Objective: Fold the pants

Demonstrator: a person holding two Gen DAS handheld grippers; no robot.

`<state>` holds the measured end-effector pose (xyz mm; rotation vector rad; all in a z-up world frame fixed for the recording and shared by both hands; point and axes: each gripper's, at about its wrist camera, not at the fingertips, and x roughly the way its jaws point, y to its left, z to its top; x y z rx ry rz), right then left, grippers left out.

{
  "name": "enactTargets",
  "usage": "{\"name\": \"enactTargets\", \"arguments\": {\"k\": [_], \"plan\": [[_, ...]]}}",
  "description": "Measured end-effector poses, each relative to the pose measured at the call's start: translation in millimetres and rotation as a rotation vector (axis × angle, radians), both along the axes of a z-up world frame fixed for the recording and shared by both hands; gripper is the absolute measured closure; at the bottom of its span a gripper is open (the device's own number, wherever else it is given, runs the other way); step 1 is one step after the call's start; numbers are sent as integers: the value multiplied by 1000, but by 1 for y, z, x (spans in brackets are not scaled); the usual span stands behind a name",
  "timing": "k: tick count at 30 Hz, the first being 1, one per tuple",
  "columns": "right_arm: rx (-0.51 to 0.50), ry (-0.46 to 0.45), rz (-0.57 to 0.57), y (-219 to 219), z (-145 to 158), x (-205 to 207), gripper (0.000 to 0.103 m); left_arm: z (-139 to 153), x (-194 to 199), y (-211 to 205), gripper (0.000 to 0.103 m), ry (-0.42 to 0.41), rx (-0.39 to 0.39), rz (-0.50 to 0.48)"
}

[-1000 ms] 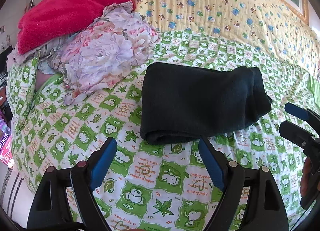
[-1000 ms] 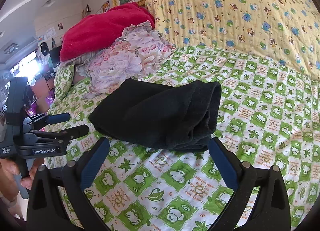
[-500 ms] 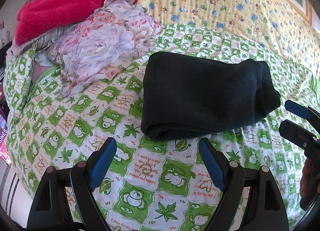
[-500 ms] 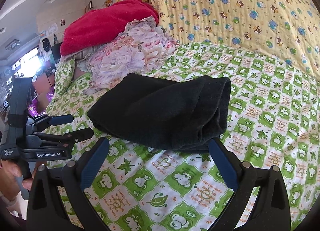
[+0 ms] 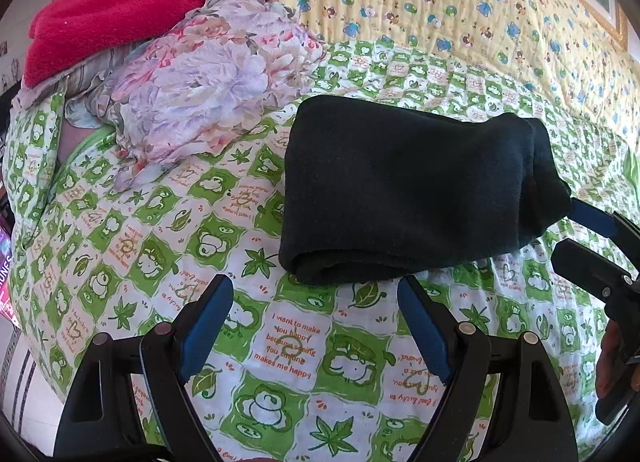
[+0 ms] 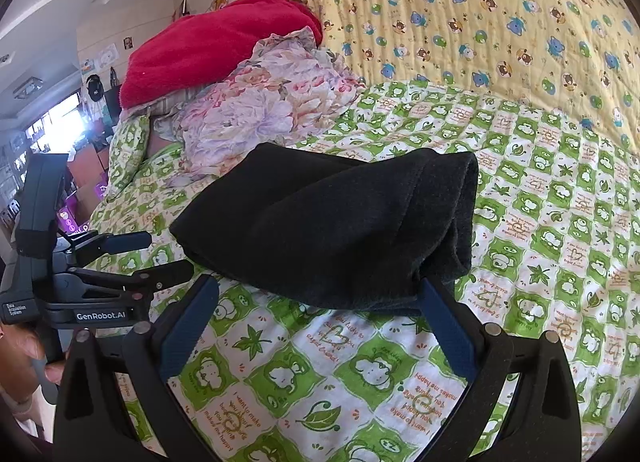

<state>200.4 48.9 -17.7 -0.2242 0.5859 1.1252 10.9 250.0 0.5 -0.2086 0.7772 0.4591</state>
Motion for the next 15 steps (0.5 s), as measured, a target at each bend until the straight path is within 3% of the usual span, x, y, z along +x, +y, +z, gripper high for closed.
{"name": "enactTargets", "arguments": {"k": [15], "plan": [[10, 14, -3, 3, 1, 9, 3, 1, 8, 1, 18, 3, 3, -6]]}}
